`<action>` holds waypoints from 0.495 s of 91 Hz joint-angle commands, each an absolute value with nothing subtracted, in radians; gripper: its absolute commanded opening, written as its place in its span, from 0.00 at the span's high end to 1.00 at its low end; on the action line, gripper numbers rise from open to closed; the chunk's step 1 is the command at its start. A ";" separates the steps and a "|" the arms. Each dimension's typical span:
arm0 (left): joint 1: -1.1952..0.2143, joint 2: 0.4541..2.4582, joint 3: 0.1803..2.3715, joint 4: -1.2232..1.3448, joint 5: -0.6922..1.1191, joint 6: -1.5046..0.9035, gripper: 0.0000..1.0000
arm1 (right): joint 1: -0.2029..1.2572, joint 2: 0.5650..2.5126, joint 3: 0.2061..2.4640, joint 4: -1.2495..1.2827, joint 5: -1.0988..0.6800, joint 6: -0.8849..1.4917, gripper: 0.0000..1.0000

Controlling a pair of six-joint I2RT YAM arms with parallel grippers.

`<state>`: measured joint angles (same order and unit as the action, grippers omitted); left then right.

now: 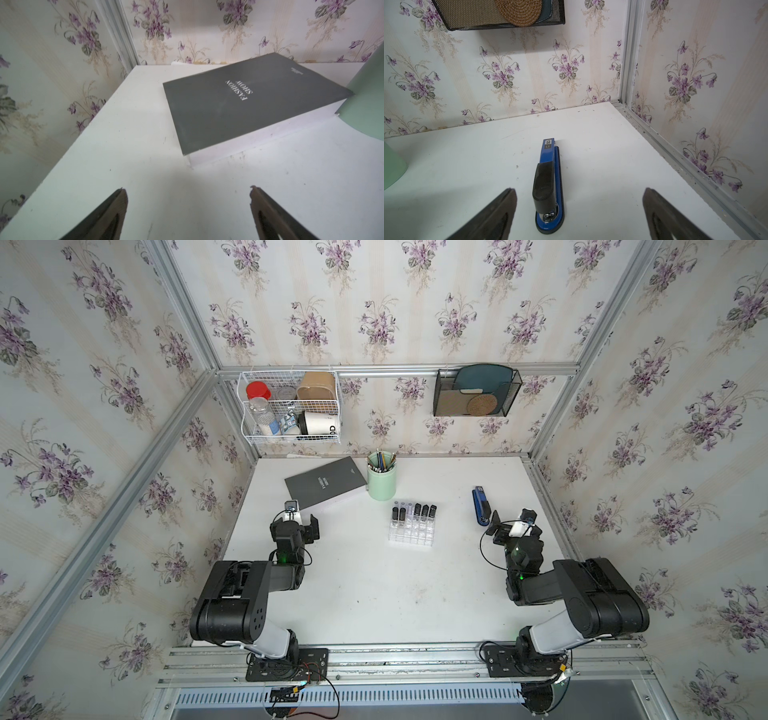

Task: Arrange the lipsticks in the organizer
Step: Reset both arms

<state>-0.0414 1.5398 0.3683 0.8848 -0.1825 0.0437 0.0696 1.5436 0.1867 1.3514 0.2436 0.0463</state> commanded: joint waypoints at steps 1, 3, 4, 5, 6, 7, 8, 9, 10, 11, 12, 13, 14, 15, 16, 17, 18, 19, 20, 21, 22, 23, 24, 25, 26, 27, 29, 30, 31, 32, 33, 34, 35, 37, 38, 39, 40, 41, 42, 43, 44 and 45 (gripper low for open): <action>-0.046 1.543 0.372 0.929 -0.226 0.018 0.05 | 0.069 1.544 0.191 1.358 0.255 0.049 0.00; -0.047 1.543 0.372 0.932 -0.226 0.019 0.05 | 0.068 1.543 0.192 1.357 0.255 0.050 0.00; -0.047 1.543 0.373 0.931 -0.226 0.020 0.05 | 0.069 1.542 0.192 1.357 0.255 0.050 0.00; -0.047 1.542 0.373 0.929 -0.226 0.020 0.05 | 0.068 1.543 0.192 1.356 0.255 0.050 0.00; -0.048 1.543 0.374 0.929 -0.227 0.020 0.05 | 0.069 1.543 0.193 1.356 0.255 0.050 0.00; -0.048 1.543 0.374 0.928 -0.227 0.020 0.05 | 0.068 1.543 0.192 1.357 0.255 0.050 0.00; -0.048 1.543 0.374 0.927 -0.226 0.020 0.05 | 0.069 1.544 0.192 1.357 0.255 0.050 0.00; -0.048 1.543 0.374 0.927 -0.226 0.020 0.05 | 0.068 1.544 0.192 1.357 0.255 0.050 0.00; -0.048 1.543 0.374 0.927 -0.226 0.020 0.05 | 0.069 1.545 0.192 1.357 0.255 0.051 0.00; -0.048 1.543 0.374 0.927 -0.226 0.020 0.05 | 0.068 1.543 0.192 1.356 0.255 0.051 0.00; -0.048 1.543 0.374 0.927 -0.227 0.020 0.05 | 0.069 1.542 0.192 1.356 0.255 0.051 0.00; -0.048 1.543 0.374 0.927 -0.226 0.019 0.05 | 0.068 1.542 0.193 1.357 0.255 0.050 0.00; -0.048 1.543 0.374 0.927 -0.227 0.020 0.05 | 0.068 1.543 0.193 1.357 0.255 0.050 0.00; -0.048 1.542 0.374 0.927 -0.227 0.020 0.05 | 0.068 1.543 0.192 1.357 0.255 0.050 0.00; -0.048 1.544 0.374 0.928 -0.227 0.020 0.05 | 0.069 1.543 0.191 1.357 0.255 0.051 0.00; -0.048 1.543 0.374 0.928 -0.227 0.020 0.05 | 0.068 1.543 0.192 1.358 0.255 0.051 0.00; -0.048 1.543 0.374 0.928 -0.227 0.020 0.05 | 0.069 1.542 0.192 1.358 0.255 0.051 0.00; -0.048 1.543 0.374 0.928 -0.225 0.020 0.05 | 0.069 1.542 0.191 1.357 0.255 0.051 0.00; -0.048 1.543 0.375 0.927 -0.224 0.021 0.05 | 0.068 1.543 0.191 1.356 0.255 0.051 0.00; -0.048 1.543 0.375 0.926 -0.222 0.023 0.05 | 0.069 1.543 0.192 1.357 0.255 0.051 0.00; -0.048 1.542 0.376 0.925 -0.219 0.024 0.05 | 0.068 1.543 0.192 1.357 0.255 0.051 0.00; -0.048 1.543 0.377 0.923 -0.217 0.026 0.05 | 0.068 1.543 0.192 1.357 0.255 0.051 0.00; -0.048 1.543 0.377 0.922 -0.216 0.026 0.05 | 0.068 1.543 0.193 1.358 0.255 0.051 0.00; -0.048 1.542 0.377 0.923 -0.215 0.026 0.05 | 0.068 1.542 0.193 1.358 0.255 0.051 0.00; -0.048 1.543 0.377 0.923 -0.215 0.026 0.05 | 0.068 1.543 0.193 1.358 0.255 0.051 0.00; -0.048 1.542 0.377 0.922 -0.214 0.026 0.05 | 0.068 1.542 0.192 1.358 0.255 0.051 0.00; -0.048 1.543 0.378 0.921 -0.213 0.026 0.05 | 0.068 1.543 0.192 1.358 0.255 0.051 0.00; -0.050 1.544 0.378 0.921 -0.210 0.028 0.05 | 0.068 1.543 0.192 1.358 0.255 0.051 0.00; -0.053 1.544 0.378 0.921 -0.202 0.031 0.05 | 0.068 1.542 0.193 1.358 0.255 0.051 0.00; -0.056 1.545 0.378 0.921 -0.192 0.037 0.05 | 0.068 1.542 0.193 1.358 0.255 0.051 0.00; -0.060 1.547 0.380 0.921 -0.184 0.049 0.05 | 0.069 1.542 0.192 1.358 0.255 0.050 0.00; -0.064 1.550 0.382 0.923 -0.180 0.059 0.04 | 0.069 1.542 0.192 1.358 0.255 0.050 0.00; -0.067 1.553 0.381 0.927 -0.181 0.066 0.04 | 0.068 1.542 0.191 1.358 0.255 0.050 0.00; -0.070 1.557 0.377 0.944 -0.182 0.073 0.04 | 0.069 1.543 0.191 1.358 0.255 0.051 0.00; -0.070 1.558 0.376 0.950 -0.182 0.075 0.05 | 0.069 1.543 0.191 1.358 0.255 0.051 0.00; -0.070 1.560 0.376 0.951 -0.183 0.076 0.05 | 0.069 1.543 0.192 1.358 0.255 0.051 0.00; -0.070 1.559 0.376 0.950 -0.184 0.076 0.04 | 0.069 1.543 0.191 1.358 0.255 0.051 0.00; -0.071 1.558 0.377 0.947 -0.183 0.076 0.05 | 0.068 1.543 0.191 1.358 0.255 0.051 0.00; -0.071 1.556 0.377 0.943 -0.184 0.074 0.04 | 0.069 1.542 0.190 1.358 0.255 0.051 0.00; -0.071 1.554 0.378 0.939 -0.184 0.071 0.05 | 0.069 1.543 0.190 1.358 0.255 0.051 0.00; -0.072 1.553 0.378 0.936 -0.185 0.069 0.05 | 0.068 1.542 0.190 1.358 0.255 0.051 0.00; -0.071 1.553 0.379 0.934 -0.186 0.068 0.05 | 0.069 1.543 0.190 1.358 0.255 0.051 0.00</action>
